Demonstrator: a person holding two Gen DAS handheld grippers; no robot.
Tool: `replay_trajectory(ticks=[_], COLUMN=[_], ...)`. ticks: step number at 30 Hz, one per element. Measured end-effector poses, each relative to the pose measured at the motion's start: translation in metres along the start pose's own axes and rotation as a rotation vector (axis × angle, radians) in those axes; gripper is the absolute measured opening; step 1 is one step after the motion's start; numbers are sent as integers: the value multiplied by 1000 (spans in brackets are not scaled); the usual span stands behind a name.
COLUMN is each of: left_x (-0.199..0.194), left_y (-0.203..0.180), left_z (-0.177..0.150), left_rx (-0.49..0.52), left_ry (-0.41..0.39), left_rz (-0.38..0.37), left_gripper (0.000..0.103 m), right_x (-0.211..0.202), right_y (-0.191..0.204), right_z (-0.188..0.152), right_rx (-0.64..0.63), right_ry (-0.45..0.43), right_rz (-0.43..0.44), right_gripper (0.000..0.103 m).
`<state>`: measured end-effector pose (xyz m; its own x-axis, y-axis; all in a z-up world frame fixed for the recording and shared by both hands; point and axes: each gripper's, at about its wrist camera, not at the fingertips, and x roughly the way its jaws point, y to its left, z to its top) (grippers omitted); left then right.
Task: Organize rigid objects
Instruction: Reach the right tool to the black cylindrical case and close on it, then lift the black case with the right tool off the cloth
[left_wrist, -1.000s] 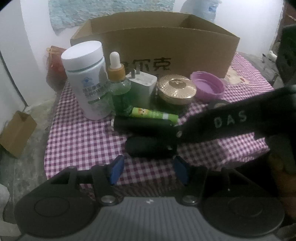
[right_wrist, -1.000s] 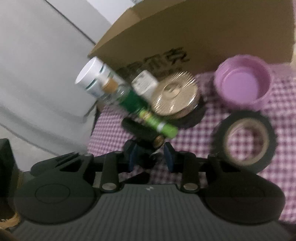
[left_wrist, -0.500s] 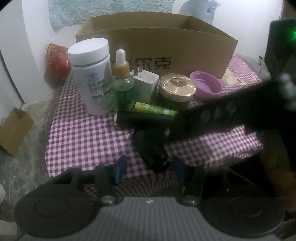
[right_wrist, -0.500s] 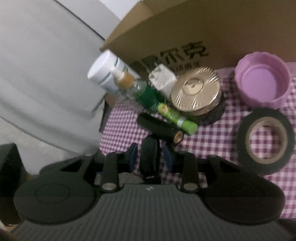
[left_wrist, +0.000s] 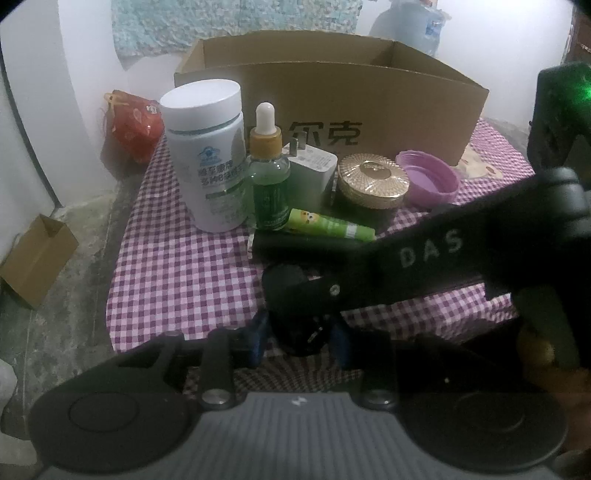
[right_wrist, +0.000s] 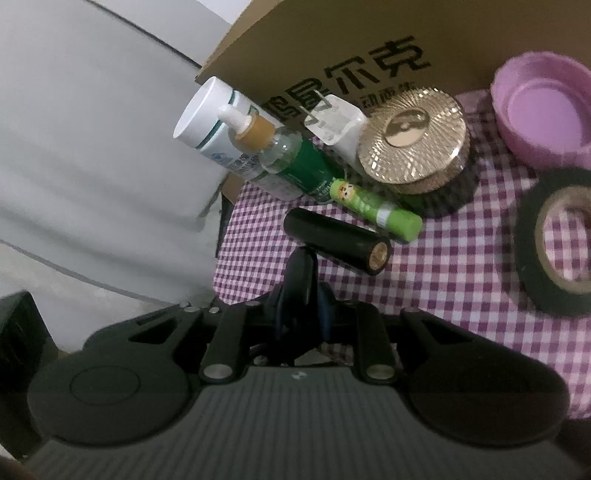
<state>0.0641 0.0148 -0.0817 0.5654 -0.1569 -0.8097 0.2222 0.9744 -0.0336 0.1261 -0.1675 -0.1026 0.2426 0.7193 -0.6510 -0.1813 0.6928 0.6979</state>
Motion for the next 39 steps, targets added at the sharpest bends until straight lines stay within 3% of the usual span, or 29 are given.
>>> replay_trajectory(ticks=[5,9,16,26,31,37,39], left_x=[-1,1,5,13,16,14,10], left_y=[-5,-5,1,9,15,9,8], left_z=[-2,0,6,13,15,11,10], left_rx=[33,24,-15,-47,-58,-29,-27], left_ry=[3,11,9,-11,-24,-36,-37], left_rz=[12,18,60,108,124,155,154], left_gripper=[34,34,34,34,34,38,46], right_x=[-15,-20,-31,-2,6,3,-5], right_y=[-15,-12,29,51,45,37,32], right_z=[-3,-2,9,20,19,13,13], right_rx=[80,68,-205,-423,-419,-370,-325], right_ry=[1,-5,-139,-121,-49,-24,-22], right_rz=[43,27,-122,-251,-251,-248,-233], right_gripper=[14,16,17,19,30,22,21])
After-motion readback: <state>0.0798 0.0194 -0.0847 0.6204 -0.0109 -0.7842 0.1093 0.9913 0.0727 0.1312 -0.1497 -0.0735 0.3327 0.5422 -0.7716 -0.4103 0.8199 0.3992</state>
